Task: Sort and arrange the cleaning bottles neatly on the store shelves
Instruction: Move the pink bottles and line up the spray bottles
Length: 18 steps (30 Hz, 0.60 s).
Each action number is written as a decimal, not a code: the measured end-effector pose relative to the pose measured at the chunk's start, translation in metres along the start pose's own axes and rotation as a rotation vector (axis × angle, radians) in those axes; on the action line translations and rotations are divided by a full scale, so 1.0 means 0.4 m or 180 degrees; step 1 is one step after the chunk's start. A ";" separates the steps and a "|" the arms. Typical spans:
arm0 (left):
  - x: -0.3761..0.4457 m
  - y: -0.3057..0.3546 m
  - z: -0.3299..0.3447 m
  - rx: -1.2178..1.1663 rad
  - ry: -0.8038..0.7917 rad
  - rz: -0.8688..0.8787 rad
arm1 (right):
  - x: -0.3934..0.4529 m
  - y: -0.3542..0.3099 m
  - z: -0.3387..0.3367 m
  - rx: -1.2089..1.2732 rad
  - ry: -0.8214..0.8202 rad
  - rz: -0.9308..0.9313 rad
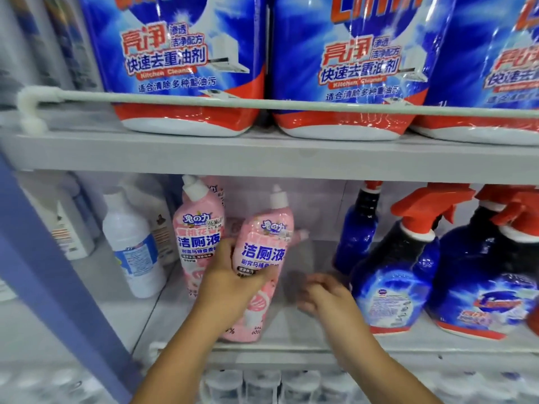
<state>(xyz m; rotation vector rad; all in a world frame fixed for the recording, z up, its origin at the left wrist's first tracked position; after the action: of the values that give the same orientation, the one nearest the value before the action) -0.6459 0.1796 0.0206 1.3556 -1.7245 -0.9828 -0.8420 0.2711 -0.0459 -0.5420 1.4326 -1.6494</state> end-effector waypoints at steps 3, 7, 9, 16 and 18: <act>-0.065 -0.042 -0.087 -0.0533 0.0429 -0.0024 | 0.082 0.033 0.068 0.0353 -0.0049 0.0477; -0.111 -0.097 -0.178 -0.0731 0.0945 -0.0066 | 0.193 0.073 0.176 0.1107 -0.0005 0.1061; -0.117 -0.112 -0.213 -0.0699 0.1067 -0.0065 | 0.242 0.080 0.217 0.1302 0.0035 0.1111; -0.091 -0.131 -0.225 -0.0692 0.0701 -0.0014 | 0.322 0.077 0.292 0.1858 0.0331 0.0949; -0.097 -0.133 -0.220 -0.0759 0.0675 0.0022 | 0.335 0.073 0.312 0.1718 0.0309 0.0931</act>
<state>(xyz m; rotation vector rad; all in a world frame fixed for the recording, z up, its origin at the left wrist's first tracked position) -0.5380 0.1976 0.0095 1.2495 -1.4065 -0.9693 -0.8065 0.0909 -0.0707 0.0518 1.0075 -1.7398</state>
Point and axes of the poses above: each hand's wrist, its own x-axis towards the middle knuckle, its own z-axis out of the palm, y = z × x, the point moved 10 cm from there along x, towards the middle knuckle, and after that the axes turned 9 degrees about x, right-handed, at the moved point
